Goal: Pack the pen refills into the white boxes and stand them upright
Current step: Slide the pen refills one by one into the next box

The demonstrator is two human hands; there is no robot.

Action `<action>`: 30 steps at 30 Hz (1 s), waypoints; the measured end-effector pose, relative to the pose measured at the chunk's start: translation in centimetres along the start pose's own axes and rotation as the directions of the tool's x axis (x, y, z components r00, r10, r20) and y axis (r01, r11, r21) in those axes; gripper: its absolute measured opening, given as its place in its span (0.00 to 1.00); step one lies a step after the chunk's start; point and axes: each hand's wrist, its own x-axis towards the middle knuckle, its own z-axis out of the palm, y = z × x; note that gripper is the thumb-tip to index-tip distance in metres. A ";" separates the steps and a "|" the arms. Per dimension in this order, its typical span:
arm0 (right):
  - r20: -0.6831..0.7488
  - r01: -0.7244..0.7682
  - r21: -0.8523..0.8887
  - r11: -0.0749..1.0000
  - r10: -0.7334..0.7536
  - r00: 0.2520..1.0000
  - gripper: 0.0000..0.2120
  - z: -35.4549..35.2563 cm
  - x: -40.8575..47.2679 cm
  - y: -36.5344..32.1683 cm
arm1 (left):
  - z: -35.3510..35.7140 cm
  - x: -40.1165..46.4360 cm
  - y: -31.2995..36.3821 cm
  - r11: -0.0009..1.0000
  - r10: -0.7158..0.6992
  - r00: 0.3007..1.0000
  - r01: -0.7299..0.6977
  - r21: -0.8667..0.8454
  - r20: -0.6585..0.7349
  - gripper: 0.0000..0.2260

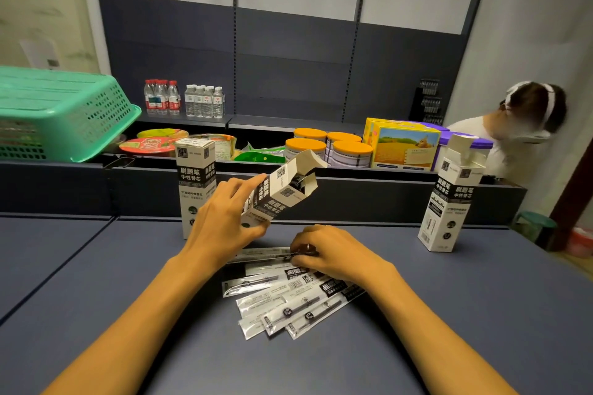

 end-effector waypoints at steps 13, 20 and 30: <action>-0.066 -0.067 0.153 0.986 0.077 0.995 0.09 -3.9 -1.6 2.2 | 0.0 0.0 0.0 1.000 -0.004 1.000 0.004 0.008 0.006 0.38; -0.228 -0.108 0.386 0.916 0.208 0.951 0.07 -8.6 -5.2 4.2 | 0.0 0.0 -0.1 1.000 -0.008 1.000 0.008 0.015 0.001 0.38; -0.553 -0.158 0.105 0.982 0.190 0.811 0.11 -11.1 -6.4 4.7 | 0.1 0.0 -0.1 0.999 -0.007 1.000 0.006 0.032 0.005 0.37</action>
